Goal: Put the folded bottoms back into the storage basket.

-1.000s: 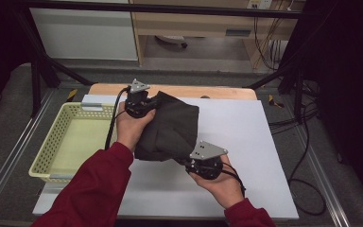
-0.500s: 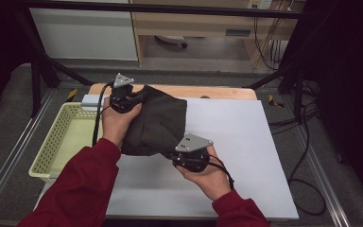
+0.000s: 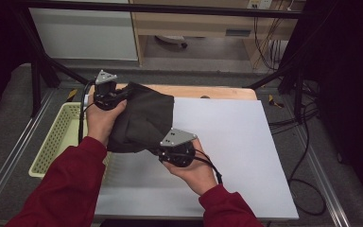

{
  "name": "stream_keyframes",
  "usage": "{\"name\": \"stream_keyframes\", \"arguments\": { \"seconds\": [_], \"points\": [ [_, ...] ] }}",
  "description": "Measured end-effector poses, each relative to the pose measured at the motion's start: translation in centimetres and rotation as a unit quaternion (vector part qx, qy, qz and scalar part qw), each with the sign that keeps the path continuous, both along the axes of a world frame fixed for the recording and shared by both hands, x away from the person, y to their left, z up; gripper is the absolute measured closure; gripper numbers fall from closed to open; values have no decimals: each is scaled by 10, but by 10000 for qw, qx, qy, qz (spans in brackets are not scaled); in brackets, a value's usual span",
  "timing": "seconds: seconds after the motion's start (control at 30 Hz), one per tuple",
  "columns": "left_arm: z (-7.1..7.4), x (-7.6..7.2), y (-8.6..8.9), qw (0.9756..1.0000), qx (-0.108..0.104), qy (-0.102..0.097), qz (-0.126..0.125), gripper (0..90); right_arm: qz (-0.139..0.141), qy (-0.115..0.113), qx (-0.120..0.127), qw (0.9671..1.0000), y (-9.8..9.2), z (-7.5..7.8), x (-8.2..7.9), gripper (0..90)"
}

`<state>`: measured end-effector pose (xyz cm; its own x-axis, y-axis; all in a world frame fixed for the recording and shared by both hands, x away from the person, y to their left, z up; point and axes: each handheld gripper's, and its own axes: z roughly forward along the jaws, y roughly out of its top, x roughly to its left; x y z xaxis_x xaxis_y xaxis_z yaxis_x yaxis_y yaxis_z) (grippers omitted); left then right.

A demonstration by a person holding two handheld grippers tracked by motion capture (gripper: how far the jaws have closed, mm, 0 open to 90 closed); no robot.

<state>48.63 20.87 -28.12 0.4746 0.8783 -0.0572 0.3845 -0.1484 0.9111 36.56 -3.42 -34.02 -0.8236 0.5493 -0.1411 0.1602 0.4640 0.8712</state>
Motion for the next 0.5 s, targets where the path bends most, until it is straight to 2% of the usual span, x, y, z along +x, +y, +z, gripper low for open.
{"name": "stream_keyframes", "arguments": {
  "seconds": [0.5],
  "points": [
    [7,0,34,9996,-124,-54,247,830,134,-72,-72,9999,29,11,9,634]
  ]
}}
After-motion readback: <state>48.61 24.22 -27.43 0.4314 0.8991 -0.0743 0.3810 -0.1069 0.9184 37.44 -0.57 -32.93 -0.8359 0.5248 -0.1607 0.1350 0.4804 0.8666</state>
